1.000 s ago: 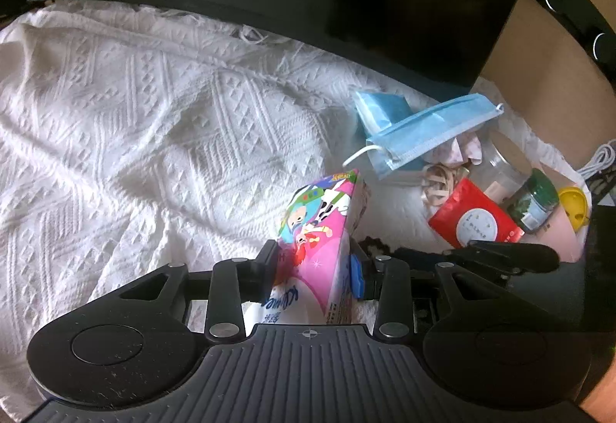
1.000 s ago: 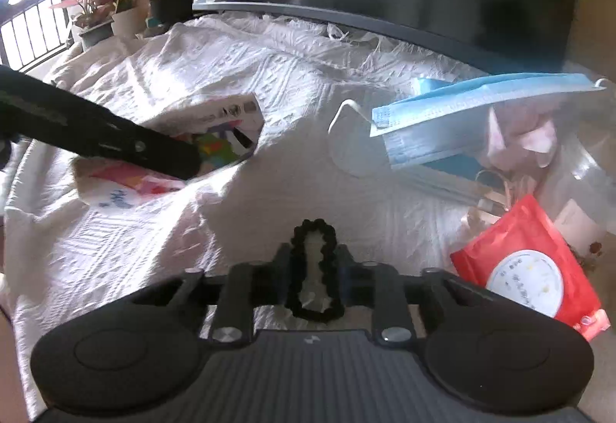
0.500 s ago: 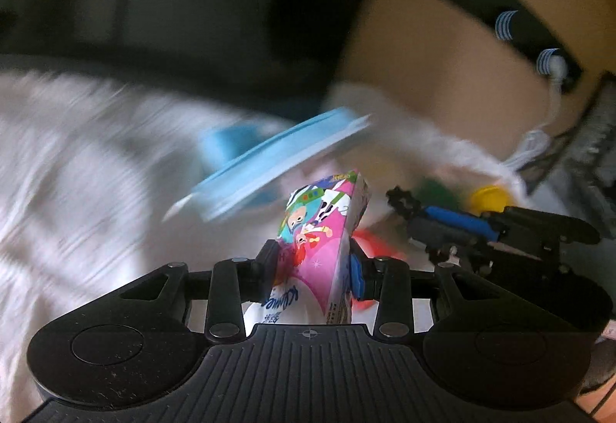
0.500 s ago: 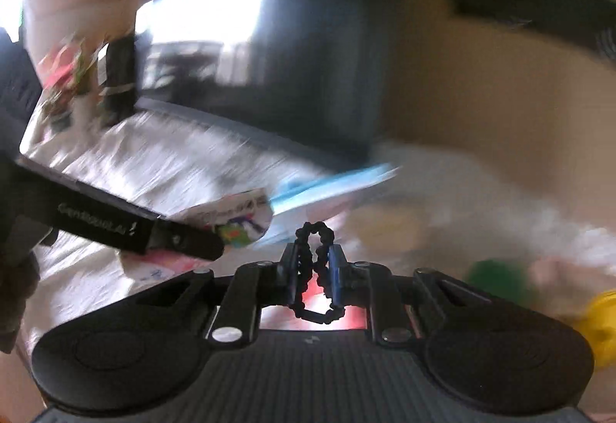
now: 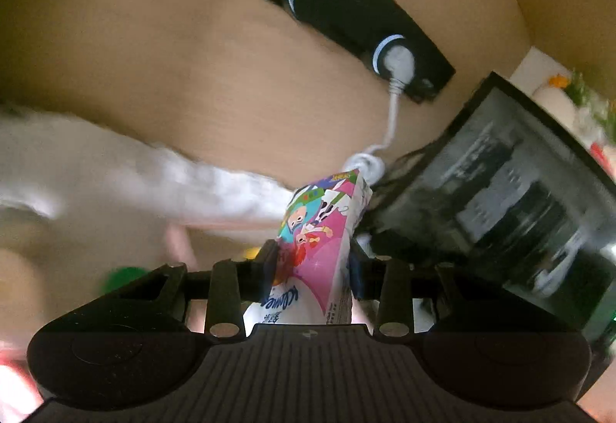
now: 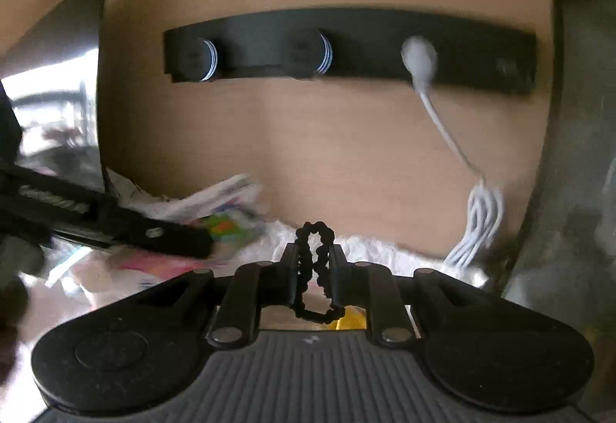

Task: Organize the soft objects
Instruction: 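Lower the tissue pack and hair tie into the pink box and release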

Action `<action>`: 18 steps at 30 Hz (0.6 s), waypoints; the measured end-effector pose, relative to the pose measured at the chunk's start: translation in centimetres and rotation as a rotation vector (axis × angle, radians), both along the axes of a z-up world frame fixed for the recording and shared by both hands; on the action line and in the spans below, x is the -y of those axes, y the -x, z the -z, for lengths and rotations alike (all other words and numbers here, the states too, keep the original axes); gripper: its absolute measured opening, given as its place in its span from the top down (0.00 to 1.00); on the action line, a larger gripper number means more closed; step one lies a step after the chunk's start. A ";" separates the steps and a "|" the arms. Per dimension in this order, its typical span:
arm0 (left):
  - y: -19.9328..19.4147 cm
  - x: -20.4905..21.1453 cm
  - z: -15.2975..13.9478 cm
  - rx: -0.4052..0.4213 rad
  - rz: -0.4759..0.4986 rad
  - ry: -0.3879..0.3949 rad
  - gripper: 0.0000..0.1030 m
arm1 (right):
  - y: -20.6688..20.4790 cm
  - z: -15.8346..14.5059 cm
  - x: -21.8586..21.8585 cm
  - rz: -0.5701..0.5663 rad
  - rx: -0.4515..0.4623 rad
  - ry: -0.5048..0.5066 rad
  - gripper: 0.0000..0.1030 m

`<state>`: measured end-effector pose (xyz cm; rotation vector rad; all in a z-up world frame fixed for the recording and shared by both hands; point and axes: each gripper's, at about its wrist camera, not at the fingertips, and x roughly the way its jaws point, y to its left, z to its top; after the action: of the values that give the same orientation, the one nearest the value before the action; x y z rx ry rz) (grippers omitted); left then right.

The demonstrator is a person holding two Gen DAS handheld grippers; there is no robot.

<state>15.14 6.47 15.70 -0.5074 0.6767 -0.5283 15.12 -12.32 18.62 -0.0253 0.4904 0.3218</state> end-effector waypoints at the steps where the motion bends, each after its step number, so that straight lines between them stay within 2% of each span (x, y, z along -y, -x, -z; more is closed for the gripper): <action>1: -1.2 0.6 1.1 -0.036 0.018 0.047 0.55 | -0.6 0.6 1.2 -0.014 -0.044 -0.039 0.73; 3: -3.3 1.8 3.4 -0.140 0.007 0.068 0.53 | -1.2 2.1 2.5 0.044 -0.099 -0.069 0.50; 4: -4.0 2.4 4.4 -0.168 -0.024 0.024 0.53 | -1.0 2.9 2.9 0.074 -0.106 -0.070 0.48; 6: -4.3 3.6 5.8 -0.158 -0.055 -0.072 0.53 | 0.2 4.6 3.0 0.095 -0.103 -0.034 0.47; 8: -4.3 4.2 6.6 -0.135 -0.056 -0.116 0.53 | 1.8 6.1 2.7 0.096 -0.095 0.027 0.45; 11: -4.3 3.7 6.8 -0.118 -0.044 -0.099 0.53 | 3.6 8.3 2.7 0.077 -0.124 0.069 0.44; 13: -3.9 3.0 6.2 -0.083 -0.053 -0.061 0.54 | 4.5 9.1 2.6 0.073 -0.152 0.057 0.44; 15: -2.8 2.7 5.6 -0.054 -0.067 -0.071 0.53 | 5.3 9.6 2.7 0.073 -0.170 0.037 0.42; 18: 0.2 2.8 5.2 -0.006 -0.074 -0.221 0.53 | 5.2 9.9 2.6 0.069 -0.184 0.019 0.37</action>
<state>14.90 3.66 10.52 -0.3254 0.7096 -0.3769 9.95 -14.91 8.73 0.0028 0.6756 0.2531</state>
